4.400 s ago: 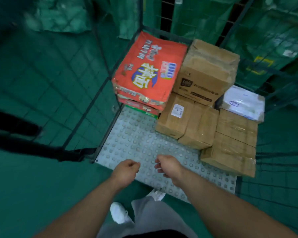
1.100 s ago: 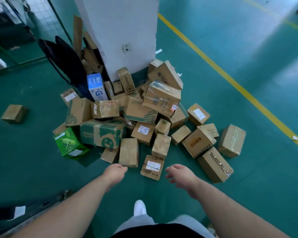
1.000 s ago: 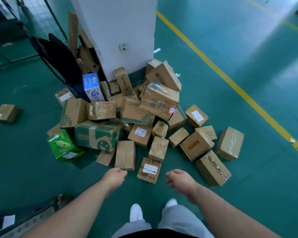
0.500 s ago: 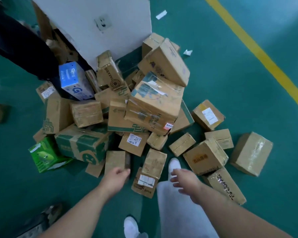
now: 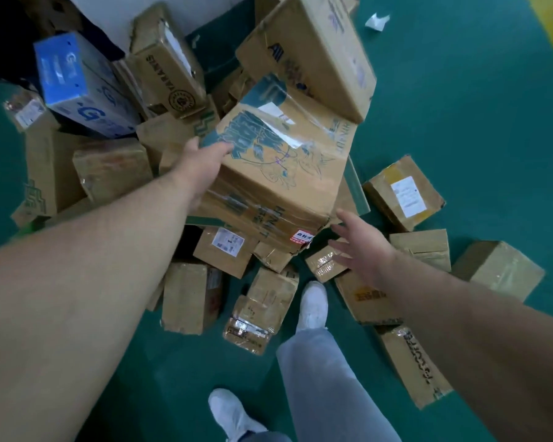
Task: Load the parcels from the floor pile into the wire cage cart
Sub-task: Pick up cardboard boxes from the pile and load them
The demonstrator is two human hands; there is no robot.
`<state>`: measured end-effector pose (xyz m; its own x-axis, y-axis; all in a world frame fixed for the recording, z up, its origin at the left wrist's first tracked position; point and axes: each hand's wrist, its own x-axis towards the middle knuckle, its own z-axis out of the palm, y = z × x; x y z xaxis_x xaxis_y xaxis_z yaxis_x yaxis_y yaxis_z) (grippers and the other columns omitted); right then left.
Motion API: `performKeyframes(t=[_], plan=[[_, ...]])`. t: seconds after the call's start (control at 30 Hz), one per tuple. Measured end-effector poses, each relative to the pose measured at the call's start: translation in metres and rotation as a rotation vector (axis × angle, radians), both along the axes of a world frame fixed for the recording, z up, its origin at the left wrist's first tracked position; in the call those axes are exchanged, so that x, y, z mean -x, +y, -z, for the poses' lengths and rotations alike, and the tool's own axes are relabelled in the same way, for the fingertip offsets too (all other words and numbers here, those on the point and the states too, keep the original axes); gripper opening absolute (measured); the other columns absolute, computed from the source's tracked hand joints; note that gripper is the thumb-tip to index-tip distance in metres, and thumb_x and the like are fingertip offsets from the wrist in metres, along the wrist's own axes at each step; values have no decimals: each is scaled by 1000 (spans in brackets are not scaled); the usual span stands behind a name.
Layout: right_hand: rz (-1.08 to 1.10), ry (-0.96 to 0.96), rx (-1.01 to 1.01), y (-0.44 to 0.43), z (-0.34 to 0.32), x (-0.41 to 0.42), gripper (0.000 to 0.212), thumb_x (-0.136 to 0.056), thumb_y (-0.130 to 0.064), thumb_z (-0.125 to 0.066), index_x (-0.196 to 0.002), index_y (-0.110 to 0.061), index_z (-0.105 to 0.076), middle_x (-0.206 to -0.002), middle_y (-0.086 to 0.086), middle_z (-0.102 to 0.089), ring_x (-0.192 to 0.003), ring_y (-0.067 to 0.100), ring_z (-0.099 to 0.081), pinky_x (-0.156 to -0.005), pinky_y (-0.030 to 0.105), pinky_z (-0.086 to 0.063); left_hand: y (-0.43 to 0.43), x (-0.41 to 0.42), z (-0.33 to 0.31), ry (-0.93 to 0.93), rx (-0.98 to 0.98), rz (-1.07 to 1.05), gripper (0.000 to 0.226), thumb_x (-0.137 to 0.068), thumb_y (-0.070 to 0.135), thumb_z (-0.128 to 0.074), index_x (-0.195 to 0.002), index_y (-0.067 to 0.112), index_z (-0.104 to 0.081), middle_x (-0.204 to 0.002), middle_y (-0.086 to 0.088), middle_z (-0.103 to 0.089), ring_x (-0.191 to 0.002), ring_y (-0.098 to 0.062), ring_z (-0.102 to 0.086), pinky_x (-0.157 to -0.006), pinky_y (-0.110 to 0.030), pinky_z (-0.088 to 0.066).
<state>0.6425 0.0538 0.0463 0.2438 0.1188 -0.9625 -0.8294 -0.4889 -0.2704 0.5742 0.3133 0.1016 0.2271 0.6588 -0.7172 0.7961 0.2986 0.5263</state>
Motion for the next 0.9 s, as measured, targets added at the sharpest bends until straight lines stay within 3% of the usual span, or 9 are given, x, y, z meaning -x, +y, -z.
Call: performKeyframes(t=[0.1,0.23,0.33,0.4,0.47,0.57,0.67,0.73,0.9], plan=[[21,34,-17,0,7,9,58,-96,-49,-61,-148,-26,-46,-140,-3,-59,-125,20,-58,-110,49,-44,-6,18,5,-17,11,7,42,-94,37,-67,-129,23,-49,-109,-4,-67,-88,-18,-68,-65,-31,-54],[-15,-6,-12,-18,-9,32,38,-101,-46,-55,-130,-23,-61,-117,-6,-70,-105,11,-65,-78,30,-46,-36,61,-13,-26,53,-16,34,-96,39,-66,-120,24,-47,-111,-1,-63,-97,-17,-66,-71,-33,-53],[26,15,-35,-35,-34,54,48,-97,-53,-59,-136,-27,-57,-120,-1,-73,-112,17,-68,-92,33,-49,-59,101,-32,31,-1,-22,32,-94,38,-69,-115,25,-49,-115,0,-59,-96,-13,-61,-66,-26,-48],[-22,-7,-36,-51,-45,69,72,-79,-71,-68,-139,-32,-55,-123,0,-73,-119,24,-65,-106,46,-45,-73,127,-48,70,-44,-32,33,-92,40,-70,-113,26,-49,-117,0,-57,-94,-13,-61,-64,-26,-47],[-62,-31,-6,-65,-55,87,91,-62,-79,-76,-136,-31,-55,-123,0,-72,-119,26,-64,-111,53,-42,-89,152,-70,61,-61,-70,33,-93,39,-70,-114,25,-49,-110,3,-60,-89,-11,-60,-63,-26,-45],[-176,-62,36,-61,-103,119,63,-84,-64,-71,-129,-24,-52,-124,4,-66,-118,26,-61,-112,51,-42,-107,196,-105,18,-78,-157,27,-96,32,-68,-113,22,-49,-98,10,-60,-81,-6,-58,-60,-24,-42],[-317,-135,67,-58,-138,151,41,-100,-48,-59,-128,-20,-52,-120,8,-64,-112,26,-61,-109,51,-46,-118,253,-132,39,-113,-250,25,-93,32,-71,-104,21,-52,-96,6,-64,-82,-13,-62,-69,-32,-51],[-395,-189,62,-50,-163,175,34,-103,-43,-55,-126,-19,-54,-117,9,-64,-108,25,-63,-107,50,-48,-125,299,-145,76,-94,-343,24,-91,30,-72,-100,20,-52,-93,1,-64,-83,-21,-63,-78,-40,-55],[-625,-368,-30,-16,-222,259,20,-102,-42,-57,-110,-23,-58,-111,6,-68,-102,23,-66,-99,47,-54,-164,438,-174,43,28,-684,32,-92,31,-71,-111,14,-51,-101,-11,-63,-81,-23,-59,-76,-41,-53]])
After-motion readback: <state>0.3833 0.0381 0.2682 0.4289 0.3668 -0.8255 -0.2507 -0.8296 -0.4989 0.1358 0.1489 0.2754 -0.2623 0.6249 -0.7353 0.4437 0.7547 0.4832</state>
